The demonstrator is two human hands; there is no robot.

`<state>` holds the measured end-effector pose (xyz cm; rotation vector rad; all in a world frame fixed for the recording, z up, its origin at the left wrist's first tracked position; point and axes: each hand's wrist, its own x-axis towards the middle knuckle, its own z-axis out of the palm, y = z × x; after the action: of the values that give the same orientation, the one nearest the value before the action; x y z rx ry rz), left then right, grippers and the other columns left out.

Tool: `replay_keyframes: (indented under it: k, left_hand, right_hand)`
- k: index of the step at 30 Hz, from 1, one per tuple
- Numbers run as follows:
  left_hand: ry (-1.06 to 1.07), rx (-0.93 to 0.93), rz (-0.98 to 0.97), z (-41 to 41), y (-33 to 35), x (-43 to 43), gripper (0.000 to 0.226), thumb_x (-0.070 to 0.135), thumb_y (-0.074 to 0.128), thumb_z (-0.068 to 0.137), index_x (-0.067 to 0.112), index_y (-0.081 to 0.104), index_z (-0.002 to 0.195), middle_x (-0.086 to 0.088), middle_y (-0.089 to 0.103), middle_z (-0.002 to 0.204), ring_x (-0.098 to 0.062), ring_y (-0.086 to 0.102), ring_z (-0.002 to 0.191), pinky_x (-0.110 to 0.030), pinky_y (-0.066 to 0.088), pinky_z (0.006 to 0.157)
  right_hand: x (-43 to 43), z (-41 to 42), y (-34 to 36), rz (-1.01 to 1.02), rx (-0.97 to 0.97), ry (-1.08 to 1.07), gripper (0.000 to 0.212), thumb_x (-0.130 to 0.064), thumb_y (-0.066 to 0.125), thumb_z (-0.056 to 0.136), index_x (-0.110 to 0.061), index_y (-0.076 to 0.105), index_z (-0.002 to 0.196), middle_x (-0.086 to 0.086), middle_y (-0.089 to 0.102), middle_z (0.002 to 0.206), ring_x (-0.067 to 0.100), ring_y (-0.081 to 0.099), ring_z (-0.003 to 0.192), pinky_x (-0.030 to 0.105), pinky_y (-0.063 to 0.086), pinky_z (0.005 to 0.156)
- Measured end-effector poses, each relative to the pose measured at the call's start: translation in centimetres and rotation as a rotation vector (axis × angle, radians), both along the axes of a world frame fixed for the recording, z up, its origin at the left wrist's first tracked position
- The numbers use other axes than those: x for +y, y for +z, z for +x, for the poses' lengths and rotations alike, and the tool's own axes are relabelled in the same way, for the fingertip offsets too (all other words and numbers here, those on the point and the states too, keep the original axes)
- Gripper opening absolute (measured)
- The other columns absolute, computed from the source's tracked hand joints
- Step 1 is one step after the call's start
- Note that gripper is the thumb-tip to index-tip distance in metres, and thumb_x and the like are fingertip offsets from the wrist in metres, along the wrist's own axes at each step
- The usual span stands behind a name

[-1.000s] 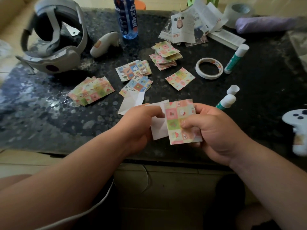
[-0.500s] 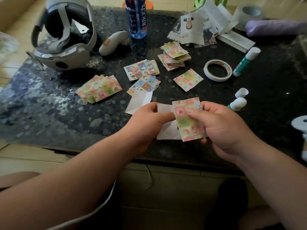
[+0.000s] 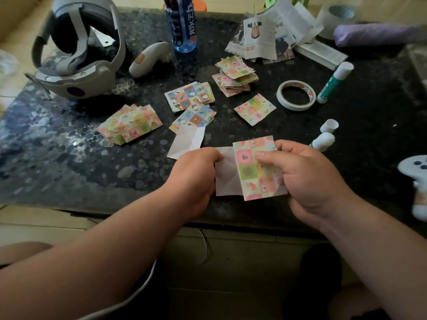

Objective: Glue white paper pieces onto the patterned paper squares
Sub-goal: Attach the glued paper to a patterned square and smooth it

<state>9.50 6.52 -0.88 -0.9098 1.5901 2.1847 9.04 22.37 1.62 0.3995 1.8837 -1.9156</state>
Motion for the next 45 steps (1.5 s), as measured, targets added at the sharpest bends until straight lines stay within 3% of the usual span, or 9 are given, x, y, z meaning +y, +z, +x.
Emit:
replay_keyframes:
  k: [6, 11, 15, 18, 22, 30, 40, 45]
  left_hand:
    - [-0.097, 0.058, -0.092, 0.5, 0.5, 0.3, 0.029, 0.005, 0.047, 0.094, -0.015, 0.063, 0.109, -0.026, 0.073, 0.105, -0.044, 0.07, 0.101, -0.071, 0.049, 0.093]
    - [-0.099, 0.147, -0.049, 0.6, 1.4, -0.1, 0.017, 0.0, 0.05, 0.099, 0.003, 0.066, 0.102, -0.026, 0.074, 0.103, -0.045, 0.07, 0.103, -0.061, 0.055, 0.092]
    - [-0.129, 0.271, 0.047, 0.8, 2.2, -1.5, 0.013, -0.004, 0.059, 0.094, 0.004, 0.065, 0.101, -0.02, 0.076, 0.1, -0.031, 0.074, 0.088, -0.037, 0.061, 0.074]
    - [-0.144, 0.318, 0.09, 1.0, 2.8, -2.1, 0.014, 0.004, 0.068, 0.079, 0.004, 0.065, 0.093, -0.016, 0.077, 0.094, -0.025, 0.075, 0.083, -0.029, 0.06, 0.067]
    - [-0.135, 0.339, 0.112, 1.3, 3.0, -2.2, 0.017, 0.011, 0.069, 0.071, 0.004, 0.066, 0.087, -0.02, 0.076, 0.094, -0.026, 0.074, 0.081, -0.028, 0.061, 0.066]
    - [-0.158, 0.369, 0.148, 1.6, 3.5, -1.9, 0.006, 0.012, 0.068, 0.077, 0.01, 0.074, 0.074, -0.019, 0.076, 0.093, -0.026, 0.075, 0.081, -0.028, 0.06, 0.065]
    - [-0.142, 0.359, 0.136, 1.5, 3.9, -2.0, 0.007, 0.012, 0.069, 0.078, 0.006, 0.071, 0.079, -0.017, 0.076, 0.091, -0.026, 0.075, 0.084, -0.029, 0.06, 0.067]
    - [-0.149, 0.364, 0.091, 1.7, 3.9, -2.1, 0.006, 0.013, 0.07, 0.077, 0.008, 0.073, 0.076, -0.016, 0.076, 0.09, -0.026, 0.075, 0.084, -0.031, 0.062, 0.07]
  right_hand:
    - [-0.6, 0.4, 0.0, -0.026, -0.011, 0.036, 0.015, -0.005, 0.061, 0.097, -0.008, 0.076, 0.1, 0.011, 0.08, 0.094, 0.025, 0.078, 0.089, 0.043, 0.063, 0.079]
    - [-0.2, 0.1, 0.7, -0.122, -0.015, 0.003, 0.017, -0.003, 0.059, 0.096, -0.006, 0.075, 0.101, 0.015, 0.079, 0.098, 0.029, 0.077, 0.093, 0.045, 0.063, 0.08]
    - [0.1, -0.1, 1.4, -0.212, -0.03, -0.01, 0.019, -0.001, 0.057, 0.095, -0.003, 0.074, 0.104, 0.019, 0.078, 0.101, 0.033, 0.076, 0.096, 0.045, 0.063, 0.076]
    - [0.4, -0.1, 1.7, -0.231, -0.028, 0.015, 0.021, -0.003, 0.06, 0.089, -0.002, 0.073, 0.105, 0.02, 0.077, 0.103, 0.035, 0.076, 0.098, 0.047, 0.062, 0.078]
    - [0.8, -0.1, 2.1, -0.229, 0.016, 0.057, 0.035, -0.014, 0.065, 0.073, -0.004, 0.074, 0.105, 0.017, 0.078, 0.102, 0.031, 0.077, 0.095, 0.045, 0.064, 0.077]
    - [0.9, 0.0, 2.0, -0.17, 0.075, 0.069, 0.034, -0.017, 0.067, 0.074, -0.005, 0.076, 0.105, 0.017, 0.078, 0.1, 0.032, 0.077, 0.095, 0.05, 0.061, 0.076]
    - [0.5, -0.2, 2.1, -0.173, 0.061, 0.078, 0.033, -0.016, 0.066, 0.076, -0.004, 0.076, 0.105, 0.017, 0.078, 0.101, 0.031, 0.077, 0.096, 0.051, 0.061, 0.081]
    - [0.4, -0.2, 2.0, -0.132, 0.072, 0.094, 0.036, -0.018, 0.067, 0.075, -0.004, 0.076, 0.107, 0.017, 0.078, 0.102, 0.032, 0.076, 0.098, 0.058, 0.058, 0.088]
